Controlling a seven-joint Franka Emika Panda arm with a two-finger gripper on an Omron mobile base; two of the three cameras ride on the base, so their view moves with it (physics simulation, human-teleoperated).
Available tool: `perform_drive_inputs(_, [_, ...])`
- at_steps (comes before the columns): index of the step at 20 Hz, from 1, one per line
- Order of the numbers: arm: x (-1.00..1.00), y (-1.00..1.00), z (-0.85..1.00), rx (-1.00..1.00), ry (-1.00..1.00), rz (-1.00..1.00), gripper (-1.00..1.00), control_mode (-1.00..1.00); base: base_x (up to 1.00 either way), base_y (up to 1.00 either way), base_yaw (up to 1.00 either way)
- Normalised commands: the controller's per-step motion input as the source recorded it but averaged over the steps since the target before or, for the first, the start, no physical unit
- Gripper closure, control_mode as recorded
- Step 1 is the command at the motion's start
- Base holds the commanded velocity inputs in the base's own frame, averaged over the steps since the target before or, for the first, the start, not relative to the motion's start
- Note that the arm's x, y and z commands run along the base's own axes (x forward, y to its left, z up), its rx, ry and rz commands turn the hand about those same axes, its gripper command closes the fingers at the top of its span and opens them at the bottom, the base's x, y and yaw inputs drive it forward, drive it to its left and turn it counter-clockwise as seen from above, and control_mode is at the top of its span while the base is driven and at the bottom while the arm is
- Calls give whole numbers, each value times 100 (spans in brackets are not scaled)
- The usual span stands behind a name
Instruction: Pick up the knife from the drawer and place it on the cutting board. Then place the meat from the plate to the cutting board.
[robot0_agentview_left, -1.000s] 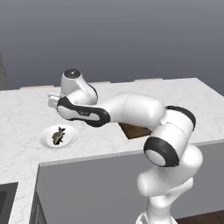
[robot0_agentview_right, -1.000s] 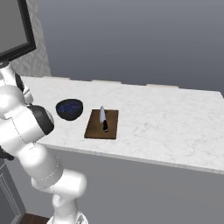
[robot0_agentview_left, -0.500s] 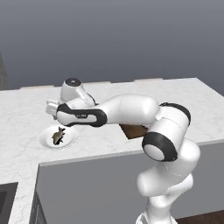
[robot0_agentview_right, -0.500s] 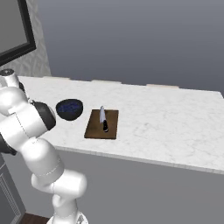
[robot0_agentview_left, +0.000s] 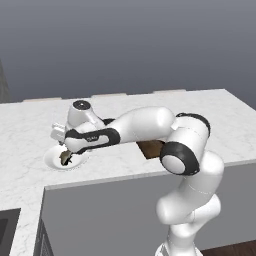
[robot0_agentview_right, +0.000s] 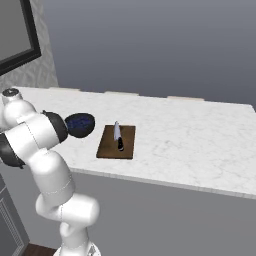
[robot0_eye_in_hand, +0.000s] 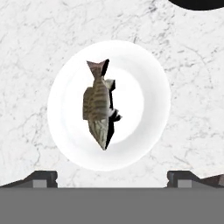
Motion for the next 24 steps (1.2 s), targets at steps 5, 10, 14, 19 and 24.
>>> perform_drive_inputs(5, [16,7,-29,0,7,-1,-100,-100,0,0,0])
perform_drive_inputs(10, [26,0,-23,0,8,0,-100,-100,0,0,0])
perform_drive_inputs(14, [27,6,-14,-2,6,0,-100,-100,0,0,0])
perform_drive_inputs(19, [15,17,-18,-3,4,0,-100,-100,0,0,0])
perform_drive_inputs(24, [14,19,-25,-3,5,0,-100,-100,0,0,0])
